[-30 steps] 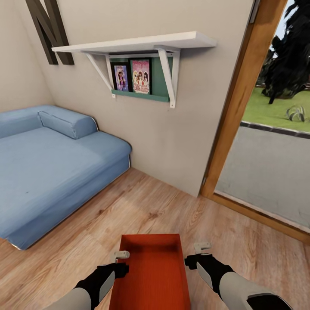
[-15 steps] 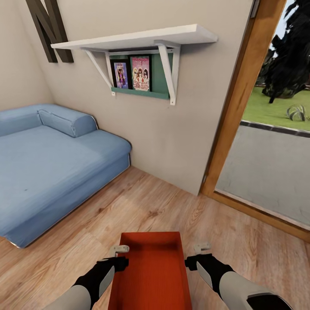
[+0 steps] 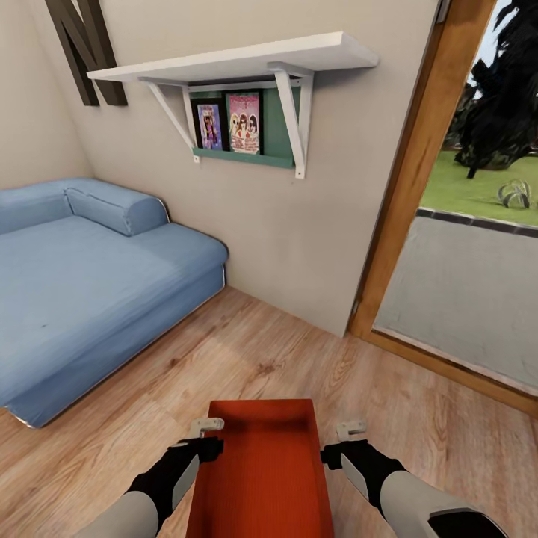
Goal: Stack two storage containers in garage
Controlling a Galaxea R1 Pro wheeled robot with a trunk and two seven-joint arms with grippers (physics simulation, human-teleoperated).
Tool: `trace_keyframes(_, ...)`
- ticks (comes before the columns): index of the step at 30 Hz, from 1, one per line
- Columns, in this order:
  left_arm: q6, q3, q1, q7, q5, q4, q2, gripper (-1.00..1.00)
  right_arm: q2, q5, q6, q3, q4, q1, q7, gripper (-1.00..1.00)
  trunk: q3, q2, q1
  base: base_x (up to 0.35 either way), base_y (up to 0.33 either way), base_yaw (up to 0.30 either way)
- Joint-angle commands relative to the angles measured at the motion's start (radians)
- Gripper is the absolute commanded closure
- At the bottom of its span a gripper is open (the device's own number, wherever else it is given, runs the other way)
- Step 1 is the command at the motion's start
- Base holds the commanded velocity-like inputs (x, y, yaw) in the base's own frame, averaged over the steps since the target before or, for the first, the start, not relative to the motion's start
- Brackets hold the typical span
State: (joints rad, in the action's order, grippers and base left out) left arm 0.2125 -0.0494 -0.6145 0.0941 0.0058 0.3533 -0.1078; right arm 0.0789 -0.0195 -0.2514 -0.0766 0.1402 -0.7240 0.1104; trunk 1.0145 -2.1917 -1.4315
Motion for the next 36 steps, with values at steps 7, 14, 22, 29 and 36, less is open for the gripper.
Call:
trace_keyframes(7,0.007,-0.006,0.000,0.001,0.000,0.016,0.001,-1.00,0.000,-0.002,-0.009,-0.008,0.003,0.000,0.004,-1.00,0.001,0.000,0.000,0.000,0.000,0.000)
trace_keyframes(14,0.007,-0.006,0.000,0.001,0.000,0.019,0.002,-1.00,0.001,-0.001,-0.008,-0.008,0.004,0.000,0.005,-1.00,0.007,-0.014,-0.008,0.000,0.000,0.000)
trace_keyframes(22,0.007,-0.006,0.000,0.001,0.000,0.019,0.002,-1.00,0.001,0.000,-0.007,-0.008,0.004,0.000,0.005,-1.00,0.014,-0.021,-0.011,0.000,0.000,0.000)
trace_keyframes(29,0.007,-0.006,0.001,0.001,0.000,0.019,0.002,-1.00,0.001,0.000,-0.006,-0.008,0.004,0.000,0.005,-1.00,0.022,-0.021,-0.011,0.000,0.000,0.000)
trace_keyframes(36,0.007,-0.006,0.000,0.001,0.000,0.019,0.002,-1.00,0.001,0.000,-0.006,-0.008,0.004,0.000,0.005,-1.00,0.039,-0.056,-0.031,0.000,0.000,0.000)
